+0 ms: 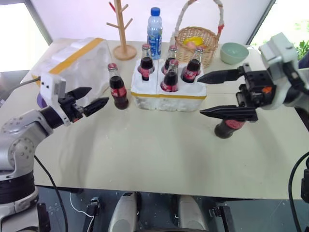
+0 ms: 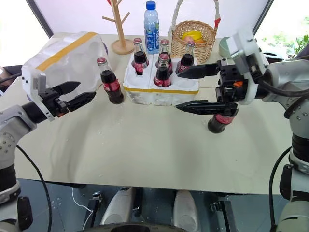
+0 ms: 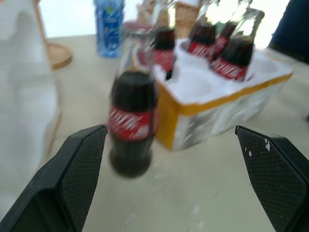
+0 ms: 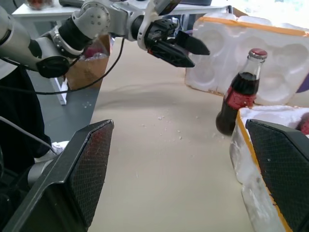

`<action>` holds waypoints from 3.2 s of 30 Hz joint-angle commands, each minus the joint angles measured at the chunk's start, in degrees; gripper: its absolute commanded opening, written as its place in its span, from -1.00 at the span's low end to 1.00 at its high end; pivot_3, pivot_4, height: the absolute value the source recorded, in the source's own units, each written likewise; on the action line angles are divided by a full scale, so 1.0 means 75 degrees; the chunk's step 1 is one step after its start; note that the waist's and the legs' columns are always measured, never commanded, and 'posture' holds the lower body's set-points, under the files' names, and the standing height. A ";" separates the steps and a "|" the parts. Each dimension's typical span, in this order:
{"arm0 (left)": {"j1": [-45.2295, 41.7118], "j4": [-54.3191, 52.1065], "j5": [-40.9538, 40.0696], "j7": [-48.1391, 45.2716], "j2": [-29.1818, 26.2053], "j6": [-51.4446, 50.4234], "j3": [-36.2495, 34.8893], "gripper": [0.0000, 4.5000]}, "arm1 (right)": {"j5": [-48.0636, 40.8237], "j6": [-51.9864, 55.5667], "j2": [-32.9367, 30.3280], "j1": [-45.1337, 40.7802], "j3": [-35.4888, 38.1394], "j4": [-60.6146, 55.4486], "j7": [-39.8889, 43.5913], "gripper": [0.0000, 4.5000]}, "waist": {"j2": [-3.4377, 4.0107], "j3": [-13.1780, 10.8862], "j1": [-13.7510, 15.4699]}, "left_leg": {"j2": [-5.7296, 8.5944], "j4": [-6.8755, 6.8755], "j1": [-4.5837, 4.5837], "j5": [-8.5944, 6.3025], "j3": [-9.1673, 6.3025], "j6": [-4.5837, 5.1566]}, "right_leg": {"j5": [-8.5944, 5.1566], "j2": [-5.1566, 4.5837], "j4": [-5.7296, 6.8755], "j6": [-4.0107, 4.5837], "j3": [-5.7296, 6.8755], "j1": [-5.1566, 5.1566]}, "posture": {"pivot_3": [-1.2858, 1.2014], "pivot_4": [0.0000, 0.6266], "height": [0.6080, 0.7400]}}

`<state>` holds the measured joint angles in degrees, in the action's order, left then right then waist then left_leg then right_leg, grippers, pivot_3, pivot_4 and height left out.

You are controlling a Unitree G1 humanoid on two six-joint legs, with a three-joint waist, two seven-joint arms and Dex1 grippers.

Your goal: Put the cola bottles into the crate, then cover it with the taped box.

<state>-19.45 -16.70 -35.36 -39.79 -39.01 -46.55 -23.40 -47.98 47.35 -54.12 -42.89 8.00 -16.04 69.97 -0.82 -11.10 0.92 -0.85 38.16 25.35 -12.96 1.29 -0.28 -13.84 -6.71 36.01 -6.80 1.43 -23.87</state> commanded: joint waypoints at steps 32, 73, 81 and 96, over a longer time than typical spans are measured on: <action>-0.4291 0.8297 0.2893 -0.1729 0.1328 0.5627 0.2389 0.19 | -0.0534 0.0231 0.0263 0.0031 0.0285 -0.0351 -0.1206 1.00 | -0.0004 -0.0001 -0.0049 | -0.0003 -0.0008 0.0004 0.0000 0.0006 0.0005 | 0.0022 0.0009 0.0023 -0.0040 0.0013 -0.0019 | 0.03 -0.52 1.00; -0.5873 0.9103 0.3542 -0.1916 0.2413 0.5694 0.3434 0.21 | 0.0221 -0.0292 0.0483 0.0604 0.0139 -0.0268 -0.1948 1.00 | -0.0033 -0.0019 -0.0070 | -0.0004 -0.0010 0.0021 0.0000 0.0003 0.0009 | 0.0025 0.0018 0.0022 -0.0047 0.0015 -0.0035 | 0.03 -0.52 1.00; -0.5894 0.9448 0.3366 -0.1639 0.2612 0.5664 0.2972 0.99 | 0.0414 -0.0350 0.0400 0.0703 0.0122 -0.0384 -0.1918 1.00 | -0.0031 -0.0014 -0.0026 | -0.0002 0.0003 0.0004 0.0000 -0.0001 0.0009 | 0.0025 0.0016 0.0021 -0.0047 0.0016 -0.0006 | 0.03 -0.52 1.00; -0.4569 0.3007 -0.0714 -0.4479 -0.0397 0.0020 0.1723 0.99 | -0.2876 0.2200 -0.1017 0.3639 0.4686 -0.2912 -0.2456 1.00 | -0.0028 -0.0018 -0.0008 | -0.0011 -0.0014 -0.0010 -0.0001 -0.0005 0.0009 | 0.0022 0.0014 0.0010 -0.0043 0.0023 0.0010 | 0.03 -0.52 1.00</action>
<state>-53.97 9.77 -38.52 -71.40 -41.17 -44.62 -11.62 -67.04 62.84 -61.47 -16.41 37.70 -34.82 52.52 -1.03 -11.24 0.85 -0.94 38.11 25.24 -12.97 1.24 -0.22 -13.69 -6.61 36.07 -7.10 1.60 -23.72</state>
